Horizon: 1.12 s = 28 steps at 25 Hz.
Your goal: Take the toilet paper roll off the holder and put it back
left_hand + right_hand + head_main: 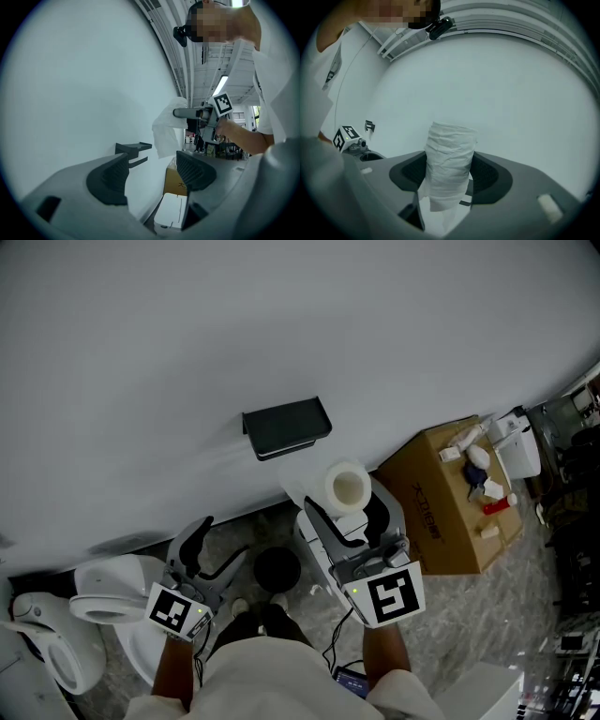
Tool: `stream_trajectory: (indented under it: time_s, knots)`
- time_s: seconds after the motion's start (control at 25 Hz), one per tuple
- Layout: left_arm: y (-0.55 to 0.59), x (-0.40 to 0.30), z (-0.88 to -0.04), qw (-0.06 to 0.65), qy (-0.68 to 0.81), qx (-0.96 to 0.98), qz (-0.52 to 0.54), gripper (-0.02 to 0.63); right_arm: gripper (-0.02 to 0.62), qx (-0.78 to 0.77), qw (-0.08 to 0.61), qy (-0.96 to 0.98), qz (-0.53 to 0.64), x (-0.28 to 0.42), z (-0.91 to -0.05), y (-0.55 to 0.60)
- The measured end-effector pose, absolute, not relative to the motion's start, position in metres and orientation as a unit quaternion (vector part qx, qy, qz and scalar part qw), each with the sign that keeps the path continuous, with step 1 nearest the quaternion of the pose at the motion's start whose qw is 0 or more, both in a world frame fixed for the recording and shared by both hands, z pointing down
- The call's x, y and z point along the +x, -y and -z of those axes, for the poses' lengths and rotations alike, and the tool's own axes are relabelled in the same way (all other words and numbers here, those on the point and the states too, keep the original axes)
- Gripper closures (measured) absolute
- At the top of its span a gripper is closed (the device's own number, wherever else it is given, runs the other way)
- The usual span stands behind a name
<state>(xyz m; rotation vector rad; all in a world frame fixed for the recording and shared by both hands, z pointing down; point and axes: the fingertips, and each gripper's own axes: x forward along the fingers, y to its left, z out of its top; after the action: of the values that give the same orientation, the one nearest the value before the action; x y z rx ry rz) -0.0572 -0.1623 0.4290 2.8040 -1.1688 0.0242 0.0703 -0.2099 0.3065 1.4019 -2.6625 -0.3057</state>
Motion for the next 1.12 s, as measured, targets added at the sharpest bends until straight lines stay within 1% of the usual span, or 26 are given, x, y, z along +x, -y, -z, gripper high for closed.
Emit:
stream_trajectory:
  time_s: [0.52,1.12]
  knots:
    - [0.161,-0.06,-0.433,0.054,0.393,0.918,-0.01,0.299,0.31,0.471,0.085,0.873,0.093,0.055,-0.329,0.289]
    - [0.163,-0.066,-0.435,0.055,0.404,0.913,-0.016,0.301,0.31,0.486,0.125,0.863,0.062,0.05,-0.383,0.364]
